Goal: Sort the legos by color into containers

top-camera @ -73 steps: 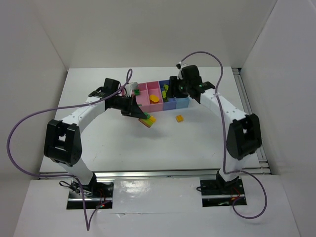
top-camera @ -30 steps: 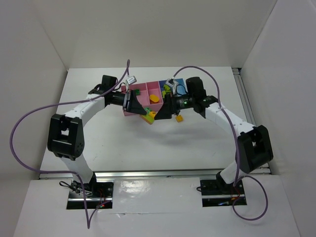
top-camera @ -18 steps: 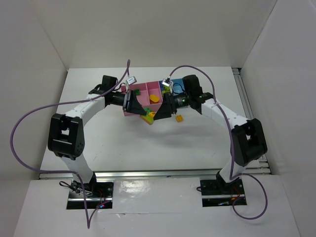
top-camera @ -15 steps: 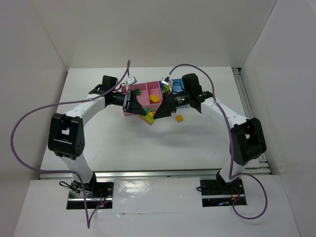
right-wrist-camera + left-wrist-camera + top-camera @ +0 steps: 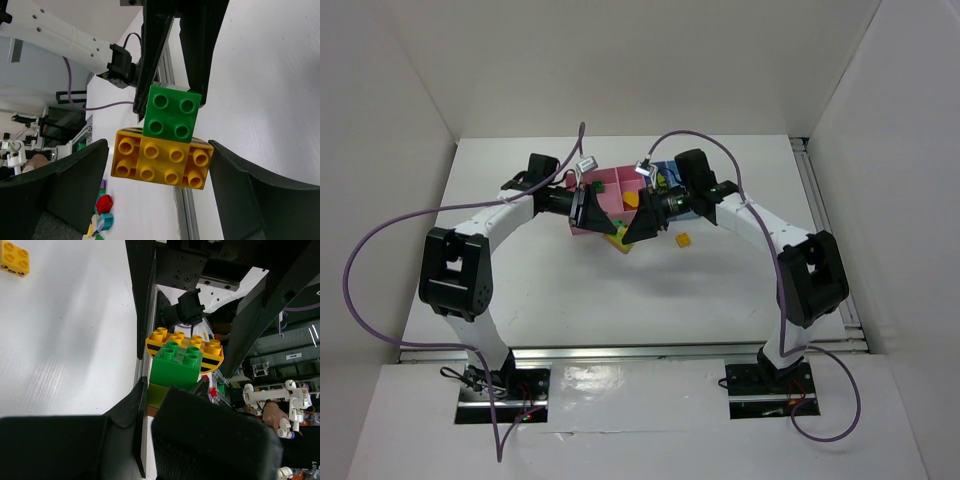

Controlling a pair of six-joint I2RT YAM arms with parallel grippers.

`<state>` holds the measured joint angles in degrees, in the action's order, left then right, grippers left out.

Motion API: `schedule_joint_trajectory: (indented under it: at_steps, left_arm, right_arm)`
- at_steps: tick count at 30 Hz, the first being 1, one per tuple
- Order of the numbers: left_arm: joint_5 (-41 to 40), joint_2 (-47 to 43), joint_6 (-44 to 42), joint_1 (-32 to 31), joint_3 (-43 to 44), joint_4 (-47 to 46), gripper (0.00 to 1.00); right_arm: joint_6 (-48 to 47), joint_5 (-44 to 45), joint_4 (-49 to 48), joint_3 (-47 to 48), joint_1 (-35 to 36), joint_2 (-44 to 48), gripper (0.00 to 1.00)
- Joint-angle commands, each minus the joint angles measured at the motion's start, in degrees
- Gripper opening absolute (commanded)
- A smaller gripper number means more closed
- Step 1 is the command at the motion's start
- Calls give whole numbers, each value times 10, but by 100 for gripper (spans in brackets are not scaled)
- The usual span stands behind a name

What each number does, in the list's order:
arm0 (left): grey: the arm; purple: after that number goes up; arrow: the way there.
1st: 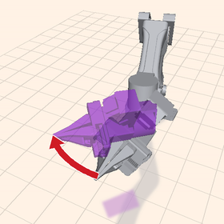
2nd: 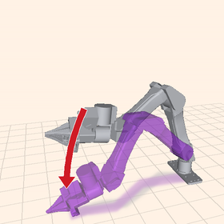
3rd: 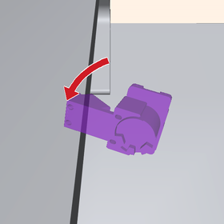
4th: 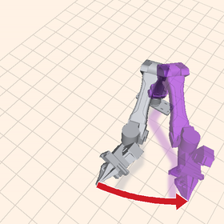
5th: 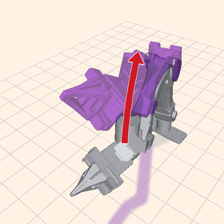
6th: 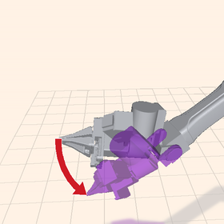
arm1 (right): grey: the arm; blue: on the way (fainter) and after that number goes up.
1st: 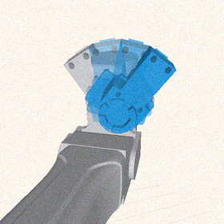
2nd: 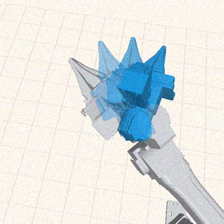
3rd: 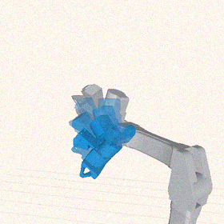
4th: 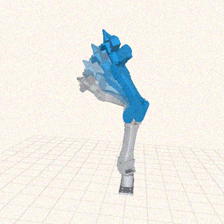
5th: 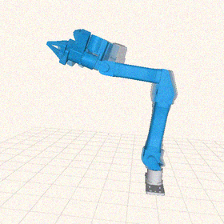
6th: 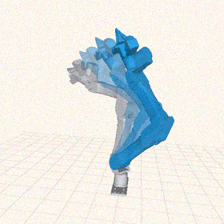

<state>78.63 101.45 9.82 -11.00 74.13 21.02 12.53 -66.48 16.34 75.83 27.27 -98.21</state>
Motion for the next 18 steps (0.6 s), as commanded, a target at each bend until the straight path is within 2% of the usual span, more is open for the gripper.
schedule_joint_trajectory:
  at_steps: [1, 4, 5, 8, 9, 12, 14, 18]
  left_arm:
    - [12, -1, -27, 2, 22, -4, 0]
    - [6, -1, -27, 2, 22, -4, 0]
    - [6, -1, -27, 2, 22, -4, 0]
    - [6, -1, -32, 2, 22, 2, 0]
    - [6, -1, -32, 2, 22, 2, 0]
    - [-5, -1, -45, 2, 22, 13, 0]
    - [-17, -6, -60, 8, 22, 32, 0]
    - [-51, -6, -85, 14, 28, 64, 0]
  right_arm:
    - [-9, 7, 20, 27, 11, -4, 85]
    - [-9, 14, 20, 27, 11, -9, 72]
    - [-9, 20, 20, 27, 11, -9, 64]
    - [-9, 26, 20, 27, 11, -9, 58]
    - [-2, 26, 14, 27, 11, -9, 52]
    - [3, 31, 7, 20, 11, -4, 45]
    - [3, 38, 7, 14, 6, -4, 44]
    - [27, 93, 7, 3, -18, 2, 39]
